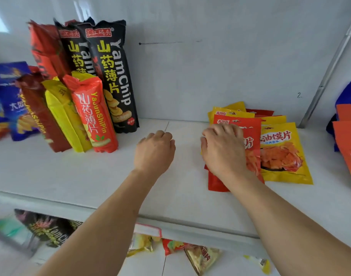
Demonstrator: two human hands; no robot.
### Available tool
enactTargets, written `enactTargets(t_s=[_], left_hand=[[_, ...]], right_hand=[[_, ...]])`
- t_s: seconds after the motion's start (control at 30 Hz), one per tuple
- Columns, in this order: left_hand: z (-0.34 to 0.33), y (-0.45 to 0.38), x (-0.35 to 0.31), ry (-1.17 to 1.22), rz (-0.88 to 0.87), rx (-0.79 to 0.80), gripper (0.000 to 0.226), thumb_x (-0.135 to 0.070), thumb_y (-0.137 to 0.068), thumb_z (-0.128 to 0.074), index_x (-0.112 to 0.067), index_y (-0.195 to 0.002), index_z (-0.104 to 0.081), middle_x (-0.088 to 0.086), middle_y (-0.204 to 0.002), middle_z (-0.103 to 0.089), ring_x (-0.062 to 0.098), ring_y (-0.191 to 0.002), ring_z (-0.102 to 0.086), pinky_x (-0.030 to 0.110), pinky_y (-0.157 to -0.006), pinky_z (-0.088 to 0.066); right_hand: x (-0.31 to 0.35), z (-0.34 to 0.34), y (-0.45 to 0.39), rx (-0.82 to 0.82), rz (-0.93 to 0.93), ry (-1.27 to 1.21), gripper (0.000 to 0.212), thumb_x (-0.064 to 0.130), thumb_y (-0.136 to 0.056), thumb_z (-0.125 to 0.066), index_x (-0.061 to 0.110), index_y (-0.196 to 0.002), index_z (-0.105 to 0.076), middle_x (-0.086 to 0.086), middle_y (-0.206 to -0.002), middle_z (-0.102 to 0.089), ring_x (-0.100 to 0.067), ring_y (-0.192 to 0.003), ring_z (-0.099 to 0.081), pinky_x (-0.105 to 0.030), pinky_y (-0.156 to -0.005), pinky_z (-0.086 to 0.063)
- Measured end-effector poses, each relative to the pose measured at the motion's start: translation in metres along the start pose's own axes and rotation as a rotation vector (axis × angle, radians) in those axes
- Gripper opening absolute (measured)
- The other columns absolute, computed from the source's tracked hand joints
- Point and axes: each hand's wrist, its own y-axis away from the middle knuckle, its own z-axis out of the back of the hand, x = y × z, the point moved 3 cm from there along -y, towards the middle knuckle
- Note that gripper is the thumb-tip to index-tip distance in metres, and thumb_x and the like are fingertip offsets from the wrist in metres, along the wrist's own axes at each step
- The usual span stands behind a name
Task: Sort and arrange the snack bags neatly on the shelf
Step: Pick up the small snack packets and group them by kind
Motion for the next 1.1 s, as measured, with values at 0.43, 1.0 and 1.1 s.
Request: enactTargets(t_s=[0.43,1.0,1.1], left_hand=[[0.073,0.086,0.149,-0.148,0.117,-0.11,0.009,-0.022,-0.087,-0.068,-0.014,-0.085,-0.071,0.004,-0.078,-0.068,0.032,-0.07,-0.066,0.036,-0.055,-0.05],[0.14,0.127,0.4,-0.144,0.194,-0.064,0.028,-0.03,-0.101,-0.047,-0.014,-0.106,-0.07,0.002,-0.104,-0.07,0.027,-0.093,-0.065,0.037,-0.071,-0.048],[0.136,0.112,0.436,-0.138,0.231,-0.101,0.023,-0.027,-0.098,-0.054,-0.012,-0.1,-0.071,0.005,-0.096,-0.07,0.03,-0.087,-0.065,0.036,-0.066,-0.045]], right_hand=[[0.174,0.013,0.011,0.236,0.198,-0.286,0.023,0.027,-0.1,-0.046,0.012,-0.103,-0.065,-0.004,-0.101,-0.066,-0.029,-0.089,-0.062,-0.035,-0.071,-0.042],[0.449,-0.003,-0.031,0.342,0.19,-0.415,0.026,0.031,-0.103,-0.04,0.02,-0.118,-0.058,0.0,-0.116,-0.062,-0.023,-0.104,-0.058,-0.033,-0.07,-0.044],[0.475,-0.022,-0.056,0.363,0.15,-0.474,0.03,0.032,-0.103,-0.041,0.021,-0.127,-0.055,0.001,-0.125,-0.061,-0.022,-0.111,-0.058,-0.032,-0.075,-0.044]])
